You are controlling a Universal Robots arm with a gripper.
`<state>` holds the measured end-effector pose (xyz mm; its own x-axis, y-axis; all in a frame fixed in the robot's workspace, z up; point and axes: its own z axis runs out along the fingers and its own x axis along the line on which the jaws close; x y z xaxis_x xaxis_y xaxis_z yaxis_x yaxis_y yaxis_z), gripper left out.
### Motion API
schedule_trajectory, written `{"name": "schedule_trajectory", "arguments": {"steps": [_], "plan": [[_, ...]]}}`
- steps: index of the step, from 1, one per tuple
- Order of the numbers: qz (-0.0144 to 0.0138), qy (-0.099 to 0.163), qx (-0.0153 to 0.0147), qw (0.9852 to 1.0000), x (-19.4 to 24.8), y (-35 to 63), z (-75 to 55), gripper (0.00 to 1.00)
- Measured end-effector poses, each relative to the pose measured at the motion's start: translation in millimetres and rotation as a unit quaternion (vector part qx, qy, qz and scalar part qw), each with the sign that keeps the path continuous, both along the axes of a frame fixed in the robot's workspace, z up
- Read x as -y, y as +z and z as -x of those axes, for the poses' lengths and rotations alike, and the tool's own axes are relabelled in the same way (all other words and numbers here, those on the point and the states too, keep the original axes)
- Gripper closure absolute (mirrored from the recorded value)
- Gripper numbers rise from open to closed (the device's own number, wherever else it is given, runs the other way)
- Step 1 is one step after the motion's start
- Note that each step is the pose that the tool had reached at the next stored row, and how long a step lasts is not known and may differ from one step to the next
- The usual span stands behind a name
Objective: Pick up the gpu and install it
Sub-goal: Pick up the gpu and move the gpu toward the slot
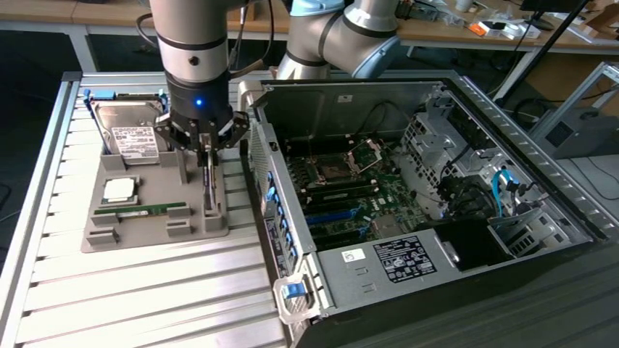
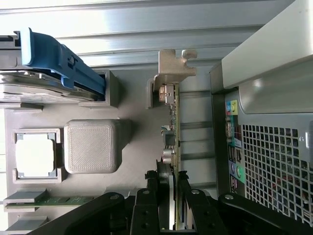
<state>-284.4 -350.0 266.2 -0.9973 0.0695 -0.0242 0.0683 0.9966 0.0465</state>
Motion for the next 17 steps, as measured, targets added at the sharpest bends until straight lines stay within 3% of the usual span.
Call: {"name": "schedule_trajectory", "arguments": {"steps": [17], "plan": [[-0.0020, 0.000, 0.0000, 1.0000, 0.0, 3.9, 0.0, 0.73]]}}
